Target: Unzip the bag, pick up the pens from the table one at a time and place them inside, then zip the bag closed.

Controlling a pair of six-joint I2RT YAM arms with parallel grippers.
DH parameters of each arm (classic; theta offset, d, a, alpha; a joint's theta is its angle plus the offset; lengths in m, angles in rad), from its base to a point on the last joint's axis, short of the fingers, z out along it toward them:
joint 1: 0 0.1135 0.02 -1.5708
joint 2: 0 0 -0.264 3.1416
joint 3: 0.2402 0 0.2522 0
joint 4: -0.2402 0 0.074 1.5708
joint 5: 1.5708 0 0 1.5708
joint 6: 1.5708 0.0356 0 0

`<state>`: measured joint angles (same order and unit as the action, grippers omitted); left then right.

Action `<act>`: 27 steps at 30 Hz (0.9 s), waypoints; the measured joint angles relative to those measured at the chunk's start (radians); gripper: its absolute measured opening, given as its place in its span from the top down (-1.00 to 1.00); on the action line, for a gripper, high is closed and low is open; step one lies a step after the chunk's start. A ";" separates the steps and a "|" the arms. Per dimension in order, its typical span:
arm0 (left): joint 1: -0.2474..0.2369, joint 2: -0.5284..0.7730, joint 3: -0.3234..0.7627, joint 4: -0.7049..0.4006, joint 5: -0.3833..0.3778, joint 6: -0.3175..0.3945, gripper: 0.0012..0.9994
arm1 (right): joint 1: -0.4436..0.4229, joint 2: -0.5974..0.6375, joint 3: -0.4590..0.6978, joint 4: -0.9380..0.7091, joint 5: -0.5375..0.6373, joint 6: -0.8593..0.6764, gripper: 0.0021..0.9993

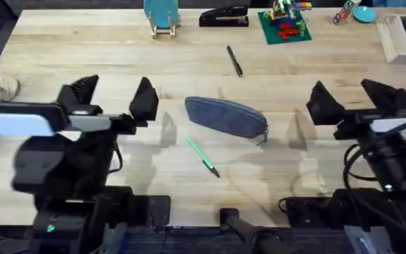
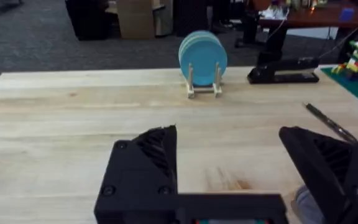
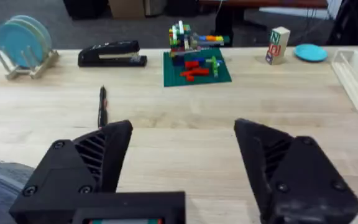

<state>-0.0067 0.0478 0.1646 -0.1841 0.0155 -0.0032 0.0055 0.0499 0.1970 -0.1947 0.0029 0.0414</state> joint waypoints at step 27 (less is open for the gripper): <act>0.000 0.776 0.608 -0.065 0.500 0.284 -0.99 | 0.000 0.697 0.756 -0.407 -0.098 0.014 -0.99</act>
<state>-0.0069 0.8235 0.7730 -0.2491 0.5156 0.2813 0.0054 0.7472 0.9529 -0.6018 -0.0948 0.0559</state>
